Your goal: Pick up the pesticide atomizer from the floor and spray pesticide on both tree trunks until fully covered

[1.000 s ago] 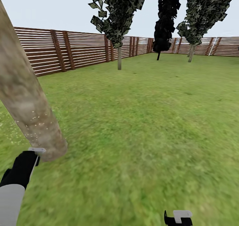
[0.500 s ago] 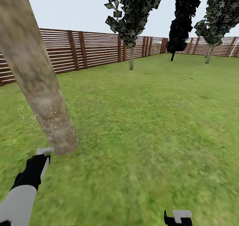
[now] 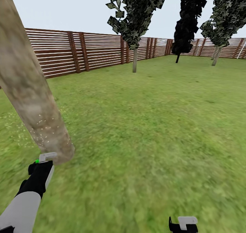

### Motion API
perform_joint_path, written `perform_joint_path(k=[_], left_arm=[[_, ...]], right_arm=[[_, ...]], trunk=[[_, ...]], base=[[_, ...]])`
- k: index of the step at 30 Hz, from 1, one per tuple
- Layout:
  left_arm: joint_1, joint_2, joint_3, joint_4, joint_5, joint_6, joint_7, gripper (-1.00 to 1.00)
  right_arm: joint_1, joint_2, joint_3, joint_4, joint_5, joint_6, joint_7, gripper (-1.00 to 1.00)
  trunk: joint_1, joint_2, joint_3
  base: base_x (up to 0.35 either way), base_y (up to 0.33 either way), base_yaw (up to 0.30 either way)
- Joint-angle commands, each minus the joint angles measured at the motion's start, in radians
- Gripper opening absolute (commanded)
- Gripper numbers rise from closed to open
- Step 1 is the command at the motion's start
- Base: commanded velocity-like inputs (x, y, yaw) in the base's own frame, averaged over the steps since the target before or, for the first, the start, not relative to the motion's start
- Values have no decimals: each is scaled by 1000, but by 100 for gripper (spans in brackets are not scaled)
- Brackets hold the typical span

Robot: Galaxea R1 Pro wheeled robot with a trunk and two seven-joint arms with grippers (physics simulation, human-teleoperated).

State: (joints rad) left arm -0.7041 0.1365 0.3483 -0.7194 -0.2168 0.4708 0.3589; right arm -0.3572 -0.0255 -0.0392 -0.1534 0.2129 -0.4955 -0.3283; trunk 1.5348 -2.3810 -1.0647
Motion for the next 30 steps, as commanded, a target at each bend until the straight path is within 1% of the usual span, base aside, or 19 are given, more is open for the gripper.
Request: perform_joint_path(k=[1,4,11,14,17,20,30], left_arm=[[0,0,0,0,-1,0,0,-100],[0,0,0,0,-2,0,0,-100],[0,0,0,0,-2,1,-1,-100],[0,2,1,6,-3,5,0,-100],[0,12,5,22,-4,11,-1,-100],[0,12,1,29,-5,11,0,-100],[0,12,4,28,-7,11,1,-100]], right_arm=[[0,2,1,0,0,0,0,100],[0,4,1,0,0,0,0,100],[0,3,1,0,0,0,-2,100],[0,3,0,0,0,0,-2,100],[0,3,0,0,0,0,-2,100],[1,3,0,0,0,0,-2,100],[0,3,0,0,0,0,-2,100]], trunk=[[0,0,0],[0,0,0],[0,0,0],[0,0,0],[0,0,0],[0,0,0],[0,0,0]], base=[[144,-243,0],[129,-250,136],[118,-256,250],[150,-255,33],[167,-252,2],[154,-253,85],[25,-269,270]])
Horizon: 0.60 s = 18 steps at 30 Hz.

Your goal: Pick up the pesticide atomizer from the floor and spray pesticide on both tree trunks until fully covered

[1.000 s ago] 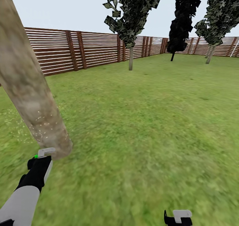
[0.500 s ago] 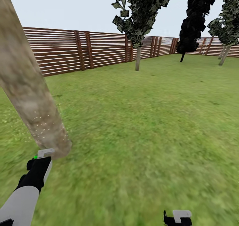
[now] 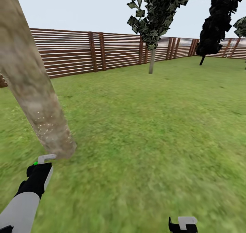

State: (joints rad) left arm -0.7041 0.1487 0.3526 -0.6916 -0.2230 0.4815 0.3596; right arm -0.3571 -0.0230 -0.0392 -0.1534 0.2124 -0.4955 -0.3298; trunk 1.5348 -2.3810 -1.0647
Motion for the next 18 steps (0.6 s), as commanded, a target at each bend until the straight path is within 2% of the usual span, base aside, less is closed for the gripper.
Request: perform_joint_path(k=[1,8,18], left_arm=[[0,0,0,0,-1,0,1,-100],[0,0,1,0,0,0,2,-100],[2,2,3,1,1,-1,2,-100]], right_arm=[[0,0,0,0,0,0,0,100],[0,-3,-1,2,1,0,1,100],[0,-3,0,1,1,0,0,100]], trunk=[[0,0,0],[0,0,0],[0,0,0]], base=[[0,-272,208],[48,-267,16],[260,-176,18]])
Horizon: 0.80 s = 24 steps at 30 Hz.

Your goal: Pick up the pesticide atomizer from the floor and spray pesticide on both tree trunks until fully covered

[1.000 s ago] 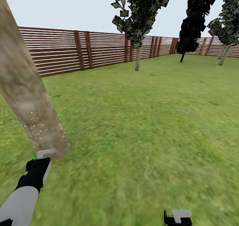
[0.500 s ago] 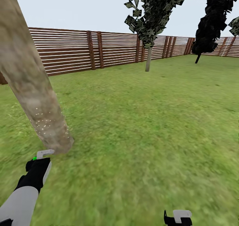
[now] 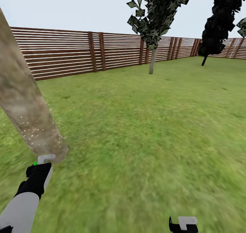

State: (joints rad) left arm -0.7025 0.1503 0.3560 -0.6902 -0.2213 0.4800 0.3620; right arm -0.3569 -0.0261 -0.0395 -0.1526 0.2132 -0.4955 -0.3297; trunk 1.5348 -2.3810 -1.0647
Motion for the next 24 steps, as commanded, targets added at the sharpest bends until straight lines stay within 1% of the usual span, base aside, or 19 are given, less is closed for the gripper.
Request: perform_joint_path(k=[1,8,13,14,15,16,17,18,19,20,21,22,23,24], left_arm=[[0,0,0,0,-1,0,0,-100],[0,1,1,0,-1,-1,0,-100],[0,1,0,1,0,-5,0,-100],[0,0,-3,32,1,-10,-2,-100],[0,1,-5,41,1,-10,-5,-100],[3,7,-8,57,-3,-10,-6,-100],[26,30,-8,66,-9,-9,-9,-100],[50,67,-9,70,-7,-8,-24,-100],[58,80,-12,71,-7,-8,-79,-100],[60,81,-11,69,-9,-4,-133,-100],[61,76,-10,57,-11,-2,-148,-100],[61,67,-12,42,-12,-1,-137,-100],[61,49,-15,18,-11,-1,-70,-100],[61,21,-30,7,-18,-1,28,-100]], right_arm=[[0,0,0,0,0,0,0,100],[0,1,1,0,0,0,1,100],[0,1,0,-1,0,0,1,100],[0,0,0,-1,-1,0,0,100],[0,0,0,-1,-1,0,0,100],[0,0,0,-1,-1,0,0,100],[0,0,0,-1,-1,0,0,100],[0,0,0,-1,-2,0,0,100],[0,0,0,-1,-2,0,0,100],[0,0,0,0,-2,0,0,100],[0,-1,0,0,-2,0,0,100],[0,-3,0,0,-2,0,0,100],[0,-6,0,1,-2,0,-1,100],[0,-7,0,1,-2,0,-1,100]], trunk=[[0,0,0],[0,0,0],[0,0,0],[0,0,0],[0,0,0],[0,0,0],[0,0,0],[0,0,0],[0,0,0],[0,0,0],[0,0,0],[0,0,0],[0,0,0],[0,0,0]], base=[[279,-165,187],[282,-152,249],[278,-15,28],[40,-1,1],[26,0,1],[11,0,30],[4,0,113],[1,0,215],[1,0,249],[0,0,261],[0,0,161],[0,0,82],[0,0,22],[6,-42,7]])
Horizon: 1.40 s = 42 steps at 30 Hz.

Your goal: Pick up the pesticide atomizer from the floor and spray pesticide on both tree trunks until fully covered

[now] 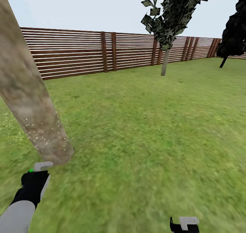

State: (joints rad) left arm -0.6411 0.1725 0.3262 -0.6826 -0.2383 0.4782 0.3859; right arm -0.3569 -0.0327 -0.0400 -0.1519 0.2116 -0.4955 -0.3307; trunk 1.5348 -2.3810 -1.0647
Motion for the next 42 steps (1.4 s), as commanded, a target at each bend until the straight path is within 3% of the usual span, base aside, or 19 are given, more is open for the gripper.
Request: perform_joint_path(k=[1,3,4,6,14,24,26,28,30,42], left_arm=[[0,-9,-18,-2,-6,0,45,-100],[0,-25,-52,-6,-7,0,100,-100],[-1,-55,-59,-25,-7,-1,113,-100],[-2,-65,-57,-51,-5,2,116,-100],[-2,-67,-51,-60,2,9,118,-100],[-2,-66,-44,-52,10,10,114,-100],[-2,-65,-44,-51,29,11,94,-100],[-2,-58,-50,-52,89,15,-10,-100],[-2,-55,-53,-54,113,62,-80,-100],[-1,-51,-51,-59,111,66,-77,-100]], right_arm=[[0,-1,0,0,0,0,0,100],[0,-1,0,0,0,0,1,100],[0,-2,0,0,0,0,1,100],[0,-2,0,0,0,0,1,100],[0,-1,0,0,1,0,1,100],[0,-1,0,0,2,0,1,100],[0,-1,0,0,2,0,1,100],[0,-1,0,0,2,0,1,100],[0,-1,0,0,2,0,1,100],[0,-1,0,0,2,0,1,100]], trunk=[[0,0,0],[0,0,0],[0,0,0],[0,0,0],[0,0,0],[0,0,0],[0,0,0],[0,0,0],[0,0,0],[0,0,0]], base=[[60,-115,4],[126,-195,1],[202,-209,0],[222,-204,0],[233,-194,15],[237,-185,261],[237,-183,275],[237,-183,275],[238,-182,273],[211,-162,49]])
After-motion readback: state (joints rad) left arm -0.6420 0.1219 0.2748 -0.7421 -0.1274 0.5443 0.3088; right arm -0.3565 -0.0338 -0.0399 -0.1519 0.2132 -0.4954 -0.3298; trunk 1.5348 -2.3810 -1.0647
